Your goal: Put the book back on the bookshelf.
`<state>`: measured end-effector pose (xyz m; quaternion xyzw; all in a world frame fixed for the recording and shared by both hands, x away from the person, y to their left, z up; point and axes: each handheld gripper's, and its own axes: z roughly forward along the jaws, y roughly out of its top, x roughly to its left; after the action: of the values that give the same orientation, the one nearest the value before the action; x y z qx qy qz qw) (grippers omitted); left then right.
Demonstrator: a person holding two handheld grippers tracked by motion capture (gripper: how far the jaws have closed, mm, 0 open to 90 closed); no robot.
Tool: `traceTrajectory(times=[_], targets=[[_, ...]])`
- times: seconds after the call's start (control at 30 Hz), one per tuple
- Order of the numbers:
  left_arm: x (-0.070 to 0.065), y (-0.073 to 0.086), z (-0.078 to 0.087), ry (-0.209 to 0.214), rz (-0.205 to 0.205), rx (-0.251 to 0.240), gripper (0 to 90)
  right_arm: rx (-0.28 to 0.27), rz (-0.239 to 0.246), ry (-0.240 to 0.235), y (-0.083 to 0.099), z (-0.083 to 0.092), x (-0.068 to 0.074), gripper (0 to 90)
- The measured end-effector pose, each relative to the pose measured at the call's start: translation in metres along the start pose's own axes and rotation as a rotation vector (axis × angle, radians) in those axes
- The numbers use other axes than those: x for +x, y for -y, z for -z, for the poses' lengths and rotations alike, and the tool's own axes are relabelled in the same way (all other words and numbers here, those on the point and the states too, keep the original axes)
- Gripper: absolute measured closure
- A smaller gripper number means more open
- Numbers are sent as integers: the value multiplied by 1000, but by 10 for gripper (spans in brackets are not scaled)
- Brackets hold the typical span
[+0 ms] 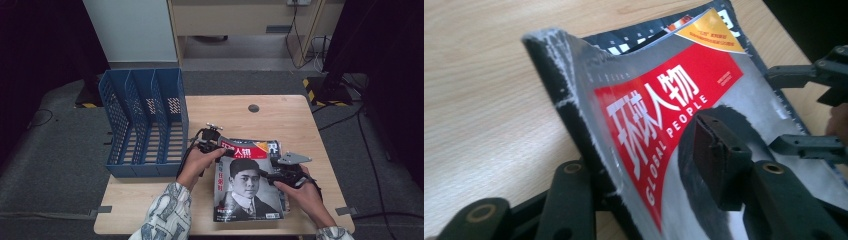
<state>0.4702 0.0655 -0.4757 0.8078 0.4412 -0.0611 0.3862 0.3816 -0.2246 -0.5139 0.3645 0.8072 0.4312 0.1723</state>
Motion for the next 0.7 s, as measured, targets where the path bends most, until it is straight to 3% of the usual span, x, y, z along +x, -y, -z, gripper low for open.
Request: traceTrajectory(times=[0.37,0.47,0.7], targets=[[-4,-8,-9,14,-42,42,553,-8,19,1,1,1,1,348],[-4,-10,-12,40,-34,45,594,-16,23,4,1,1,0,378],[-2,-10,-16,32,-30,65,772,-23,29,-3,1,0,2,389]])
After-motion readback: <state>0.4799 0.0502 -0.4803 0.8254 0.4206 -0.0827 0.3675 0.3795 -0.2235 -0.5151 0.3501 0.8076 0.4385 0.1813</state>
